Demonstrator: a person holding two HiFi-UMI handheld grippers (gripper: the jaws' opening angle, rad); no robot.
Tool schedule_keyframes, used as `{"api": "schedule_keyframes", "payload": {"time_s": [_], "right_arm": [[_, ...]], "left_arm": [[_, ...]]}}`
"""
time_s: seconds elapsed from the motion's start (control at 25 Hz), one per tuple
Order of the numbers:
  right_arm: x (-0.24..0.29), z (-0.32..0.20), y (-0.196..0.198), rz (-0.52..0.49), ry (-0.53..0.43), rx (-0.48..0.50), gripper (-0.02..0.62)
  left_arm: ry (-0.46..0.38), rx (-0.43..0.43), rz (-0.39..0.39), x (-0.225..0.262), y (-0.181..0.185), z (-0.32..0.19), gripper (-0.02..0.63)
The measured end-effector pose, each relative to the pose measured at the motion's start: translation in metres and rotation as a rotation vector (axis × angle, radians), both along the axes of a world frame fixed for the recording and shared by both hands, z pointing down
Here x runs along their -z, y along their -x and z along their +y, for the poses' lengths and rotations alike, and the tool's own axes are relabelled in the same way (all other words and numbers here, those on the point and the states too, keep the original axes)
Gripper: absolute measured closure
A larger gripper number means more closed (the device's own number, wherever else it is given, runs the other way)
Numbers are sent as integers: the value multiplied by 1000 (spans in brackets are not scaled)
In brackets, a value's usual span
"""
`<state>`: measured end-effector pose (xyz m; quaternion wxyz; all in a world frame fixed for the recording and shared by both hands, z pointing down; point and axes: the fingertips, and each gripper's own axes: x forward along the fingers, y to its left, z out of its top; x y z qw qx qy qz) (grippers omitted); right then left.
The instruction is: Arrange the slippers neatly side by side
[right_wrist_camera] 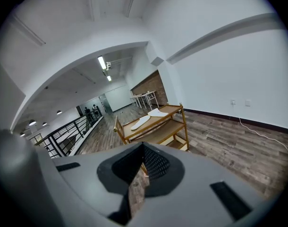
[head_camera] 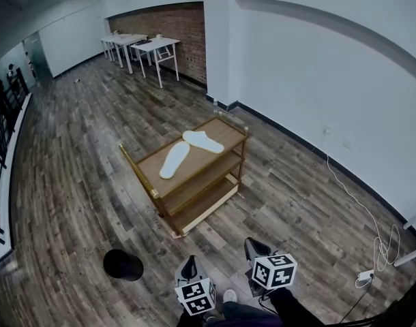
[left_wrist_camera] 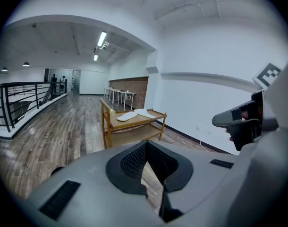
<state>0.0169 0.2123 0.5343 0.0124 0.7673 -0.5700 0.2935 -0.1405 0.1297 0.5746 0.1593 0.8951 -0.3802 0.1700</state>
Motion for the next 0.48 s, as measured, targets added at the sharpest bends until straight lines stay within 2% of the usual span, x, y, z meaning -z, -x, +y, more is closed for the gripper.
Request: {"api": "schedule_keyframes", "payload": {"time_s": [0.24, 0.48], "right_arm": [[2, -13, -27, -12, -14, 8, 597], [2, -25, -38, -20, -21, 17, 597]], "left_arm": [[-3, 6, -8, 3, -29, -5, 604], [-9, -4, -14, 7, -45, -12, 604]]}}
